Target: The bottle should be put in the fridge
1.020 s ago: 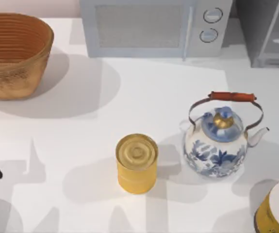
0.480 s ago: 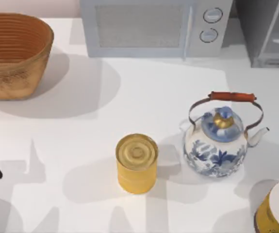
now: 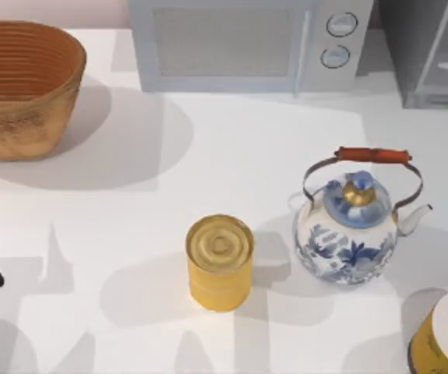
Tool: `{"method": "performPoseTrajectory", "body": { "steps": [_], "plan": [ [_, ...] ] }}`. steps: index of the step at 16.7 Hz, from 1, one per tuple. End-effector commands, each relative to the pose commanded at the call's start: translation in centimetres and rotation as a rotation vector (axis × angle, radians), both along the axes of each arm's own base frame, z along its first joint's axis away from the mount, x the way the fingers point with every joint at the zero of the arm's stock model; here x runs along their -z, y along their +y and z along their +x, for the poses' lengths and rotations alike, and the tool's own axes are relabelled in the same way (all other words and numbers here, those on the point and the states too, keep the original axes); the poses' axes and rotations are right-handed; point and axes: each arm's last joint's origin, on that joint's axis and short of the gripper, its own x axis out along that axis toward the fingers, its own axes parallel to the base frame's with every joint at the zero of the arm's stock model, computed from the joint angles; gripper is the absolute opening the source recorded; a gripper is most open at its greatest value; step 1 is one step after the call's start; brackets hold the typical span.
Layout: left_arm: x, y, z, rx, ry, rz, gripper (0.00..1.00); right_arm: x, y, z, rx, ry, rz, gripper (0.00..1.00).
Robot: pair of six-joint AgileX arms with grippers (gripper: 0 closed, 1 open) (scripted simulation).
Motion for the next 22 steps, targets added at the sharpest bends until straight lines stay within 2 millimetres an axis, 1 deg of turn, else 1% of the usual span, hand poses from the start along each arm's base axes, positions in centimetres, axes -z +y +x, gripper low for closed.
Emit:
{"method": "performPoseTrajectory", "body": {
  "steps": [2, 6, 10, 22],
  "plan": [
    [0.0, 0.0, 0.0, 0.0, 0.0, 0.0, 1.0, 0.5, 0.4, 0.2, 0.0, 0.0, 0.0, 1.0],
    [0.0, 0.0, 0.0, 0.0, 0.0, 0.0, 1.0, 0.7, 1.2, 0.2, 0.0, 0.0, -0.001, 1.0],
    [0.0, 0.0, 0.0, 0.0, 0.0, 0.0, 1.0, 0.7, 1.3, 0.2, 0.0, 0.0, -0.001, 1.0],
    [0.0, 0.0, 0.0, 0.0, 0.0, 0.0, 1.0, 0.7, 1.3, 0.2, 0.0, 0.0, -0.001, 0.1]
  ]
}}
